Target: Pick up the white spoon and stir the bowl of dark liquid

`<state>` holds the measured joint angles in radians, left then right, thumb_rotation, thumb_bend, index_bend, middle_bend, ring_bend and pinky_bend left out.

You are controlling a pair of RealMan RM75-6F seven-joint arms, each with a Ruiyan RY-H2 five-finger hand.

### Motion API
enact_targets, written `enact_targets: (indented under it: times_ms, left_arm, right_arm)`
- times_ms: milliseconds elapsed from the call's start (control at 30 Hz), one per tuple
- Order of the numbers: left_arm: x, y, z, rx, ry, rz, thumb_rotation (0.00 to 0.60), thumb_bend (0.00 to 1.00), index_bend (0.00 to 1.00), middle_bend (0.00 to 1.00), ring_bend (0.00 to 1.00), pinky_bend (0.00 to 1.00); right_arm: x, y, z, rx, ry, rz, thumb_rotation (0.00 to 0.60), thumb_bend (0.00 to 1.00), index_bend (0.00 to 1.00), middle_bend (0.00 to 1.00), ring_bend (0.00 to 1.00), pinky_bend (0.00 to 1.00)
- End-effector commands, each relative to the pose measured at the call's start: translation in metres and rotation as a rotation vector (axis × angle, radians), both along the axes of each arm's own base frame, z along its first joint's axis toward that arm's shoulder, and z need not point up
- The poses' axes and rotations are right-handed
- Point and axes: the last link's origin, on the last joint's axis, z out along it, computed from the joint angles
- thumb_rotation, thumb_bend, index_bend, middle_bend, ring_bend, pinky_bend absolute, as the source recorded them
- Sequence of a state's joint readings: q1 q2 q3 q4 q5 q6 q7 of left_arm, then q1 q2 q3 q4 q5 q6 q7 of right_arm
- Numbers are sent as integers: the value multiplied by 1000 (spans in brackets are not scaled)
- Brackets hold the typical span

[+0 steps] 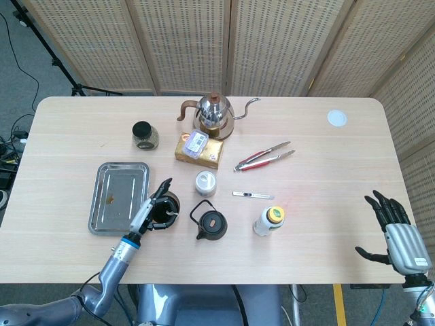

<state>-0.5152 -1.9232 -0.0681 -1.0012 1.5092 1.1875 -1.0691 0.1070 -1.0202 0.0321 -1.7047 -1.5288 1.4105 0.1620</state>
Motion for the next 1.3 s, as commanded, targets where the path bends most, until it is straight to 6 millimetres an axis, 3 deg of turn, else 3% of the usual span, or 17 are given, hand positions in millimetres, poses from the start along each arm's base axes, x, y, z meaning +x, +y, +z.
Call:
enact_targets:
  times_ms: [33, 333, 567, 1033, 1300]
  left_arm:
    - [-5, 2, 2, 15, 12, 4, 600, 482, 641, 0, 0, 0]
    - [-13, 17, 4, 49, 34, 44, 600, 484, 641, 0, 0, 0]
    - [-3, 24, -1, 50, 33, 34, 600, 483, 642, 0, 0, 0]
    - [7, 7, -6, 16, 4, -12, 600, 484, 641, 0, 0, 0]
    - [-3, 4, 1, 51, 45, -16, 600, 483, 641, 0, 0, 0]
  right_arm:
    - [0, 0, 0, 1, 1, 0, 600, 0, 0, 0, 0, 0]
    - [0, 0, -1, 2, 2, -2, 600, 0, 0, 0, 0, 0]
    - [-1, -1, 1, -5, -3, -7, 600, 0, 0, 0, 0, 0]
    - [-1, 0, 3, -6, -8, -3, 600, 0, 0, 0, 0, 0]
    - [0, 0, 2, -4, -7, 0, 600, 0, 0, 0, 0, 0]
